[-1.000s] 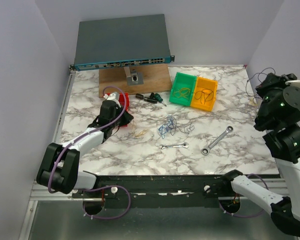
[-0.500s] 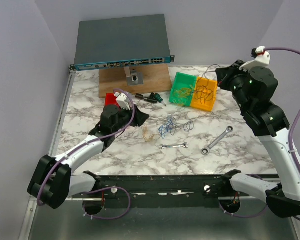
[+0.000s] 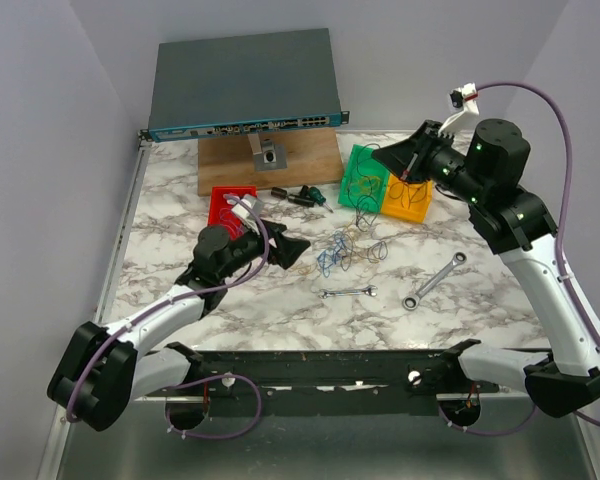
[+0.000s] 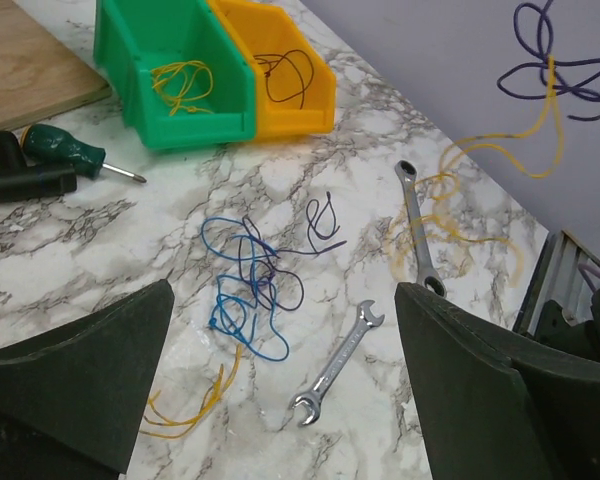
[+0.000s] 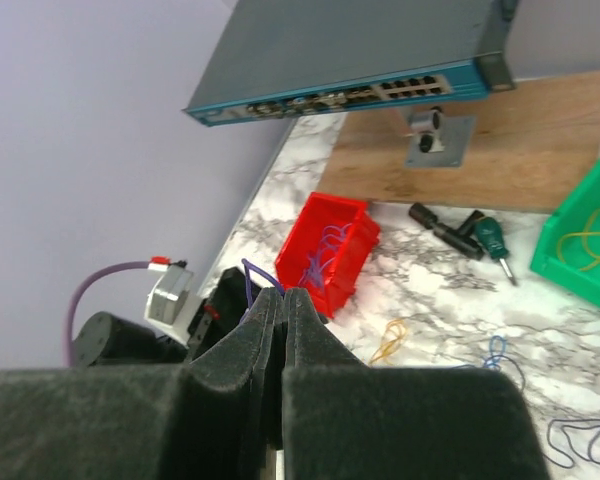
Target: Untangle the cables
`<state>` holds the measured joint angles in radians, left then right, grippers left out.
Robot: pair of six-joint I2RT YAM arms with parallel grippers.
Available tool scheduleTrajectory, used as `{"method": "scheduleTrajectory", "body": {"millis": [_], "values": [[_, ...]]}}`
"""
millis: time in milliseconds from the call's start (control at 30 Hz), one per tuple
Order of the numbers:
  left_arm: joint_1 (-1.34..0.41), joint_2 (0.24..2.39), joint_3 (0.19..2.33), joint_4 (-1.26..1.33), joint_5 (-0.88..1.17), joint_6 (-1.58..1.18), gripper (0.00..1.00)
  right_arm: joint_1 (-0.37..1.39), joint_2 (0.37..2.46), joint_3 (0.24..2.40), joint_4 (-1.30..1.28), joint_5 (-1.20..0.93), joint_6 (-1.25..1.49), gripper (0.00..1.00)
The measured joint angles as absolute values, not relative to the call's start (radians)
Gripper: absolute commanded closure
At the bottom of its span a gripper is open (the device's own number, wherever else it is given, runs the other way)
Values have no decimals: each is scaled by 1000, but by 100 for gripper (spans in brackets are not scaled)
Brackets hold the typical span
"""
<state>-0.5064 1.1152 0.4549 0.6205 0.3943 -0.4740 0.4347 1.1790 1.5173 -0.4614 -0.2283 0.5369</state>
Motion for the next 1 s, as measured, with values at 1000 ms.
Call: {"method": "scheduleTrajectory", "body": {"millis": [1000], "values": [[-568, 1186, 384, 978, 487, -432, 2, 598, 1215, 1491, -330, -466, 660, 99]]}}
